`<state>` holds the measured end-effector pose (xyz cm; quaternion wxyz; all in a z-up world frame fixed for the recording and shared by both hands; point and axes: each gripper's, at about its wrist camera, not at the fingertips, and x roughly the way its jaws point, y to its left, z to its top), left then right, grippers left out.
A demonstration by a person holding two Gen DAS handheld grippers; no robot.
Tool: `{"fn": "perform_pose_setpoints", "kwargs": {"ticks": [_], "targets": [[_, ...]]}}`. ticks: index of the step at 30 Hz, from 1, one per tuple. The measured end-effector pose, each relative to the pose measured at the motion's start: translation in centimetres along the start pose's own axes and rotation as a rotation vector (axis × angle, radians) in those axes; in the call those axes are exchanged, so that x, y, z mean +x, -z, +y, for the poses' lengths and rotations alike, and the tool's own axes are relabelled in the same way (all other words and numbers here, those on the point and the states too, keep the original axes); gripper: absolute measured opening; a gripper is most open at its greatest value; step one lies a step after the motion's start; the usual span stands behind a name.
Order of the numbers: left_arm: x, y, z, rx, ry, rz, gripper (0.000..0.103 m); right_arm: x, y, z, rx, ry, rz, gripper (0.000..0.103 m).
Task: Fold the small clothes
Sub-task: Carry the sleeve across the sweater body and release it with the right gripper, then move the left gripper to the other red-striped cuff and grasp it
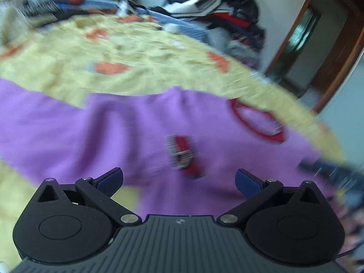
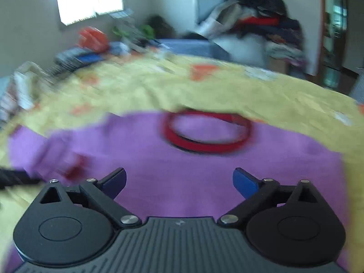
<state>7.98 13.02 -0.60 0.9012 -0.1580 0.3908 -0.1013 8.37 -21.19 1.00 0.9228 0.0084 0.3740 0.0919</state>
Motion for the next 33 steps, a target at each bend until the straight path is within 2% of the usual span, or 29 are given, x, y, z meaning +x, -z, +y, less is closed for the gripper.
{"fn": "perform_pose_setpoints", "kwargs": {"ticks": [2, 5, 7, 10, 12, 14, 16, 18, 21, 24, 27, 30, 33], "targets": [[1.6, -0.6, -0.6, -0.052, 0.083, 0.010, 0.103, 0.1, 0.7, -3.7, 0.044, 0.029, 0.011, 0.101], [4.5, -1.4, -2.6, -0.043, 0.105, 0.048, 0.103, 0.6, 2.3, -7.7, 0.106, 0.038, 0.029, 0.101], [6.5, -1.3, -4.0, 0.013, 0.093, 0.062, 0.103, 1.1, 3.2, -9.0, 0.117, -0.008, 0.051, 0.101], [8.6, -0.6, -5.2, 0.103, 0.019, 0.089, 0.103, 1.1, 4.1, -9.0, 0.037, 0.038, 0.060, 0.101], [8.4, 0.0, -5.7, 0.186, -0.037, 0.093, 0.103, 1.1, 4.4, -8.3, -0.031, 0.075, 0.073, 0.101], [7.9, 0.8, -5.5, 0.235, -0.132, 0.104, 0.103, 0.9, 5.1, -7.6, -0.089, 0.109, 0.070, 0.101], [7.3, 1.9, -4.9, 0.299, -0.232, 0.093, 0.103, 0.6, 5.0, -7.5, -0.071, 0.127, 0.070, 0.101], [6.1, 2.4, -3.2, 0.273, -0.213, 0.070, 0.103, 0.0, 4.6, -6.8, -0.052, 0.160, 0.056, 0.101], [4.1, 2.0, -1.3, 0.207, -0.203, 0.059, 0.103, -0.8, 3.7, -4.4, -0.037, 0.159, -0.015, 0.102], [1.8, 1.5, 1.2, 0.112, -0.172, 0.018, 0.103, -0.6, 3.2, -0.2, -0.041, 0.174, -0.097, 0.103], [-0.6, 0.9, 4.2, 0.016, -0.165, -0.032, 0.103, 1.7, 2.5, 4.9, -0.083, 0.136, -0.041, 0.103], [-2.5, -0.1, 7.4, -0.029, -0.244, -0.064, 0.103, 4.3, 1.9, 9.6, -0.082, 0.052, -0.007, 0.103], [-4.4, -0.8, 11.3, -0.083, -0.285, -0.087, 0.103, 6.5, 1.6, 14.4, -0.138, 0.062, -0.003, 0.103]]}}
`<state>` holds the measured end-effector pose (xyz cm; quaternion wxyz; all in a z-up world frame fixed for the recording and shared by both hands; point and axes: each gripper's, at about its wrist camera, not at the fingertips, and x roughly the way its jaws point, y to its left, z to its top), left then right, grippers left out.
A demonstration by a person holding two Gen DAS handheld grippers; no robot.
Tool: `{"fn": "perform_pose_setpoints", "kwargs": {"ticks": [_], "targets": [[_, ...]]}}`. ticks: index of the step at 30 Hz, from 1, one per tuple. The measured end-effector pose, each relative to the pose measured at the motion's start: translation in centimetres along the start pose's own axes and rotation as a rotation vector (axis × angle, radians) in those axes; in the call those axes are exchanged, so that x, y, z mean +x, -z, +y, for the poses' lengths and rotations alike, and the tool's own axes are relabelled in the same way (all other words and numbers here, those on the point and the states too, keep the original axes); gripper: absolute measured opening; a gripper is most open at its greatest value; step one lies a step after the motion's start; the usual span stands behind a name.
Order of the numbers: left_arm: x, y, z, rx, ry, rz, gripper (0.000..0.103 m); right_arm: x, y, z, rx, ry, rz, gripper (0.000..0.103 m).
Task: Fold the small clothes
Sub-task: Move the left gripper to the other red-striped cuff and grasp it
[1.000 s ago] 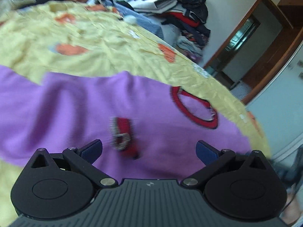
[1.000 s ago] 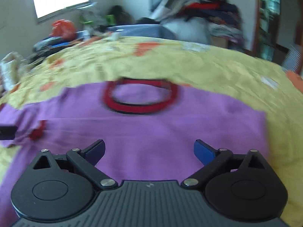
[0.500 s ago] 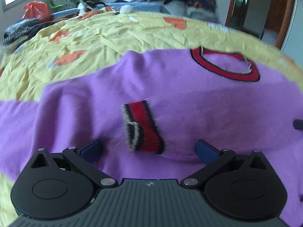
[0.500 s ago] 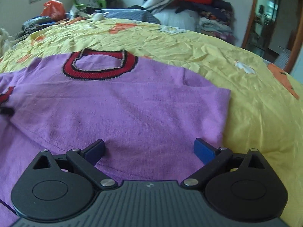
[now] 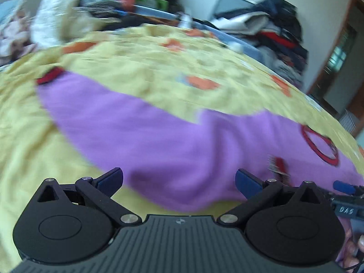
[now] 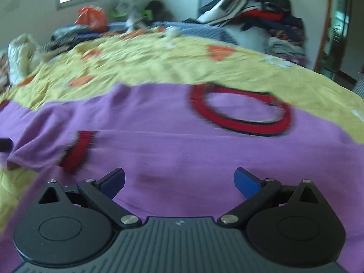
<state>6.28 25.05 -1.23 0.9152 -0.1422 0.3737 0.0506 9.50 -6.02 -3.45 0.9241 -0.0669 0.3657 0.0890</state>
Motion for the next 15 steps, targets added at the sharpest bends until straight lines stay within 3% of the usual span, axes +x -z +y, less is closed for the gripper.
{"fn": "perform_pose_setpoints", "kwargs": {"ticks": [2, 4, 6, 8, 12, 15], "targets": [[-0.5, -0.8, 3.2, -0.059, -0.019, -0.019, 0.103, 1.3, -0.3, 2.4, -0.032, 0.062, -0.013, 0.103], [-1.0, -1.6, 6.5, -0.128, -0.008, -0.051, 0.103, 1.8, -0.1, 3.4, -0.025, 0.055, 0.005, 0.103], [-1.7, -2.4, 8.7, -0.121, -0.031, -0.102, 0.103, 1.2, 0.0, 4.5, -0.078, 0.022, 0.017, 0.103], [-1.6, -3.3, 10.5, -0.100, -0.044, -0.088, 0.103, 0.7, -0.1, 4.7, -0.095, 0.026, 0.016, 0.103], [-0.9, -5.0, 14.8, -0.210, 0.065, -0.057, 0.103, 0.2, 0.2, 3.5, -0.001, 0.028, 0.033, 0.103], [0.5, -6.6, 17.0, -0.258, 0.135, -0.040, 0.103, -1.5, 2.1, 3.6, 0.024, -0.024, 0.042, 0.103]]}}
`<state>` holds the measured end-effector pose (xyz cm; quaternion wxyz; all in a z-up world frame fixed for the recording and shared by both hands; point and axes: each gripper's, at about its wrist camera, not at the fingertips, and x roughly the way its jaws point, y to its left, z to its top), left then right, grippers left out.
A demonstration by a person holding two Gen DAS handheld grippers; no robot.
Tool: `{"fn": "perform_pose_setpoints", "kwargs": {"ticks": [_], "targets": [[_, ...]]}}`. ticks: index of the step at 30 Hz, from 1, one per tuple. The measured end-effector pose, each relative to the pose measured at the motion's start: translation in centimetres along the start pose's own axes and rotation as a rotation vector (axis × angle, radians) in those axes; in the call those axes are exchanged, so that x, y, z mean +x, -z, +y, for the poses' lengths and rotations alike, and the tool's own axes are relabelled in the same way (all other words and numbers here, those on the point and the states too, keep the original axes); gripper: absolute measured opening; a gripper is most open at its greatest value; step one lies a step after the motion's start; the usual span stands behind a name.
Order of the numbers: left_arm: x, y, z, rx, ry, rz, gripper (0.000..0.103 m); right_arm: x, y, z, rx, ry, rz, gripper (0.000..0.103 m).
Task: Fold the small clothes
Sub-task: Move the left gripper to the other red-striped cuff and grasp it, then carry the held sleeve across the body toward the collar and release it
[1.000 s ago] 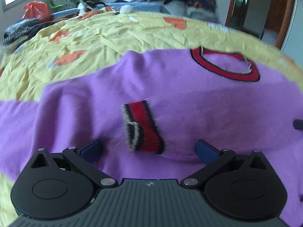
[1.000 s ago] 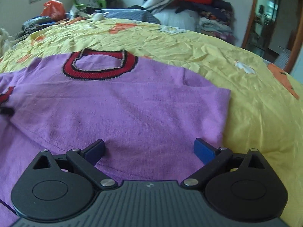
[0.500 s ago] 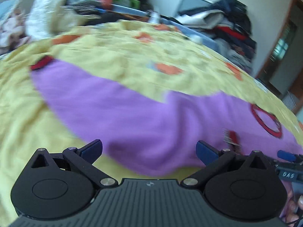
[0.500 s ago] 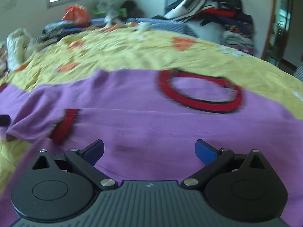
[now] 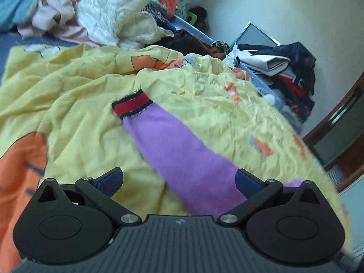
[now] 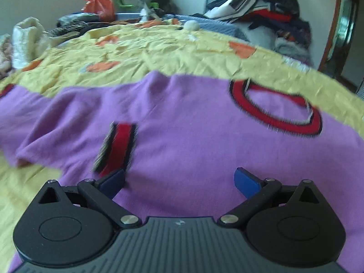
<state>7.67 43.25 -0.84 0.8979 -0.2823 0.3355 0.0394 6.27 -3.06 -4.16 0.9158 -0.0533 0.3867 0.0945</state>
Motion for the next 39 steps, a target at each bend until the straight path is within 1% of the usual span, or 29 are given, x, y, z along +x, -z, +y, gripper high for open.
{"fn": "perform_pose_setpoints", "kwargs": {"ticks": [1, 3, 5, 7, 9, 13, 14, 16, 18, 19, 20, 21, 23, 27, 33, 36, 39], "targets": [[0.6, -0.7, 0.4, -0.016, 0.001, 0.011, 0.103, -0.7, 0.9, 0.1, 0.000, -0.008, 0.000, 0.103], [1.8, -2.0, 1.3, -0.049, 0.001, 0.016, 0.103, -2.3, 2.7, 0.6, -0.012, 0.009, -0.016, 0.103], [2.8, -3.1, 2.6, -0.113, 0.022, 0.021, 0.103, -3.6, 4.5, 0.6, -0.003, -0.007, -0.003, 0.103], [3.8, -4.0, 3.6, -0.161, 0.033, 0.028, 0.103, -5.3, 6.1, 0.4, 0.012, -0.011, -0.027, 0.103], [4.7, -4.7, 4.0, -0.175, 0.043, 0.031, 0.103, -6.4, 7.2, 0.1, 0.025, -0.028, -0.037, 0.103], [5.9, -5.6, 3.6, -0.155, 0.030, 0.026, 0.103, -6.8, 7.7, -0.5, 0.035, -0.008, -0.037, 0.103], [6.1, -5.7, 3.6, -0.158, 0.026, 0.022, 0.100, -6.8, 7.6, -0.6, 0.041, -0.008, -0.038, 0.103], [6.4, -6.0, 3.5, -0.154, 0.013, 0.013, 0.092, -6.6, 7.5, -0.6, 0.047, 0.000, -0.037, 0.103], [6.6, -6.2, 3.2, -0.135, -0.027, 0.011, 0.071, -6.5, 7.5, -0.5, 0.038, 0.017, -0.039, 0.103], [6.6, -6.2, 3.2, -0.136, -0.039, 0.012, 0.065, -6.3, 7.4, -0.4, 0.038, 0.025, -0.037, 0.103], [6.7, -6.2, 3.3, -0.143, -0.049, 0.018, 0.047, -6.2, 7.3, -0.4, 0.037, 0.029, -0.037, 0.103], [6.9, -6.3, 3.5, -0.152, -0.061, 0.030, 0.022, -6.1, 7.3, -0.5, 0.037, 0.033, -0.037, 0.103], [6.9, -6.2, 4.1, -0.162, -0.088, 0.033, 0.004, -6.1, 7.1, -0.6, 0.035, 0.041, -0.033, 0.103], [6.1, -5.7, 4.3, -0.155, -0.091, 0.004, 0.004, -6.4, 7.0, -1.6, 0.041, 0.084, -0.047, 0.103], [3.0, -5.4, 2.6, -0.090, -0.095, -0.049, 0.003, -7.5, 7.3, -4.2, 0.095, 0.093, -0.057, 0.103], [0.3, -5.3, 0.8, -0.038, -0.079, -0.072, 0.003, -8.2, 7.4, -5.4, 0.102, 0.114, -0.070, 0.103], [-2.4, -5.1, -2.3, 0.016, -0.057, -0.083, 0.003, -8.7, 7.6, -6.9, 0.116, 0.135, -0.070, 0.103]]}}
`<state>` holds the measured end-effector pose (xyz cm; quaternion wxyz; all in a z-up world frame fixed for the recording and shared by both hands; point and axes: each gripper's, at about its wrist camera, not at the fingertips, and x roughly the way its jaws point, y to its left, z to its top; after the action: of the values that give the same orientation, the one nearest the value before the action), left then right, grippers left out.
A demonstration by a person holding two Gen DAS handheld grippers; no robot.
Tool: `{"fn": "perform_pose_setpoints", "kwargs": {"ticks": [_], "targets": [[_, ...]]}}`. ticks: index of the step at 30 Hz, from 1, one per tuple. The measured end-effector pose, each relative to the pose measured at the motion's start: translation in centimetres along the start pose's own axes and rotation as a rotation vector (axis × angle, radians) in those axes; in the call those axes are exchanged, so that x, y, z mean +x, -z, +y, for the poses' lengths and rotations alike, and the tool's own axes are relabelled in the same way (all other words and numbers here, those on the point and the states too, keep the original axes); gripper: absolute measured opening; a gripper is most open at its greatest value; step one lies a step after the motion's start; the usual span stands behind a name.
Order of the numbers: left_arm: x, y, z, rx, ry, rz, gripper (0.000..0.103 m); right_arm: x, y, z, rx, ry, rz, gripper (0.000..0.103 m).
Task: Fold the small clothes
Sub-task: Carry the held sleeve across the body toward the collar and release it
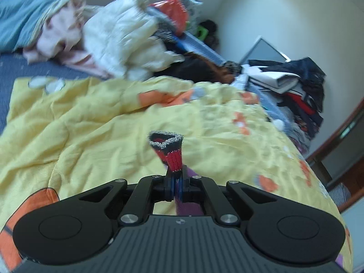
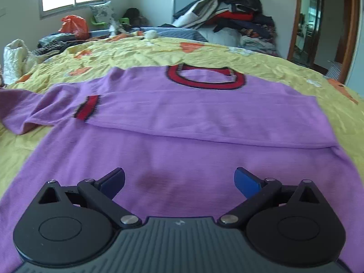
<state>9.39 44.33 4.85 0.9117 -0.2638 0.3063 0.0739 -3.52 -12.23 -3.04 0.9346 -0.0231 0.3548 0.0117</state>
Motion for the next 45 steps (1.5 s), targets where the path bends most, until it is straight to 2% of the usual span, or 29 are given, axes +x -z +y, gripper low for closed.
{"fn": "perform_pose_setpoints", "kwargs": {"ticks": [4, 9, 12, 15, 21, 25, 28, 32, 37, 45], "targets": [[-2.9, 0.5, -6.0, 0.092, 0.061, -0.001, 0.003, -0.4, 0.5, -1.8, 0.010, 0.009, -0.014, 0.103], [-3.2, 2.6, -14.7, 0.160, 0.174, 0.054, 0.003, -0.9, 1.3, -2.7, -0.027, 0.042, -0.027, 0.103], [-1.7, 4.9, -19.9, 0.176, 0.237, 0.110, 0.003, -1.2, 2.0, -2.9, -0.074, 0.060, -0.025, 0.103], [0.5, 7.7, -25.5, 0.233, 0.265, 0.150, 0.003, -1.4, 2.8, -3.1, -0.105, 0.062, -0.009, 0.103], [6.4, 14.5, -34.1, 0.277, 0.274, 0.244, 0.003, -2.5, 4.0, -4.4, -0.065, 0.020, -0.004, 0.103], [8.8, 19.8, -37.9, 0.292, 0.278, 0.307, 0.003, -3.2, 4.2, -6.3, -0.010, -0.005, 0.004, 0.103], [9.1, 23.9, -40.8, 0.339, 0.291, 0.332, 0.003, -3.5, 4.3, -7.8, 0.034, -0.003, 0.013, 0.103], [9.4, 27.7, -44.3, 0.374, 0.321, 0.369, 0.003, -3.7, 4.3, -9.9, 0.099, -0.024, 0.026, 0.103], [10.2, 31.2, -48.2, 0.425, 0.338, 0.395, 0.003, -3.6, 4.2, -10.9, 0.116, -0.018, 0.030, 0.103], [11.2, 33.9, -49.9, 0.439, 0.357, 0.438, 0.003, -3.5, 4.4, -11.8, 0.105, 0.000, 0.037, 0.103]]}}
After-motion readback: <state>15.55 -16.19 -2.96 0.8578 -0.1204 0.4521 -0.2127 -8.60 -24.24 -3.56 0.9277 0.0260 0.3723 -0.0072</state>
